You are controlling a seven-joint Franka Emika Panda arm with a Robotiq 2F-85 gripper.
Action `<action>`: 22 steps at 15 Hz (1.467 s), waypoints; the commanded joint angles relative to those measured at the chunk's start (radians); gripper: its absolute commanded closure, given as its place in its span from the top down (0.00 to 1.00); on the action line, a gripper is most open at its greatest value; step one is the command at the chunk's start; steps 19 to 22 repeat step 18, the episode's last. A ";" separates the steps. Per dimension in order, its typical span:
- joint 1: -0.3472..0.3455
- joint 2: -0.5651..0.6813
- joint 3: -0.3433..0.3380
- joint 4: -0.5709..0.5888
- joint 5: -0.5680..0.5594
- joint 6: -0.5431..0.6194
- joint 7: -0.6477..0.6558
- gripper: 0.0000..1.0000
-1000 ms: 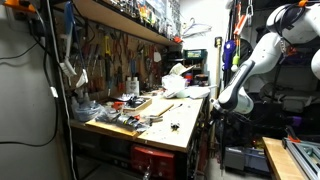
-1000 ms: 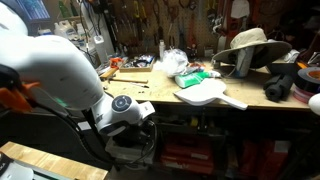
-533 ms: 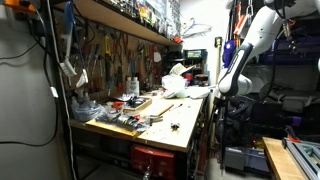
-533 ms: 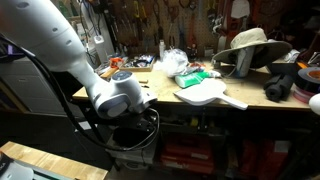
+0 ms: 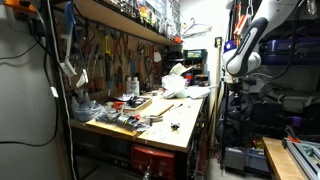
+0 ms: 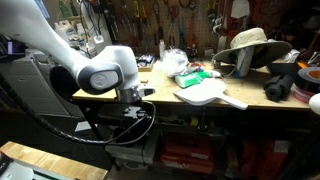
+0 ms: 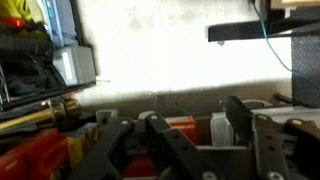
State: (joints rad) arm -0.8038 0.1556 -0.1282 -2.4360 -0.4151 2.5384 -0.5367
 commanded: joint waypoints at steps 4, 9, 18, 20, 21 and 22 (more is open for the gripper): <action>0.153 -0.293 -0.103 -0.055 0.016 -0.481 0.042 1.00; 0.238 -0.515 -0.185 -0.130 0.049 -0.668 0.009 1.00; 0.315 -0.611 -0.283 -0.145 0.015 -0.730 0.013 1.00; 0.315 -0.611 -0.283 -0.145 0.015 -0.730 0.013 1.00; 0.315 -0.611 -0.283 -0.145 0.015 -0.730 0.013 1.00; 0.315 -0.611 -0.283 -0.145 0.015 -0.730 0.013 1.00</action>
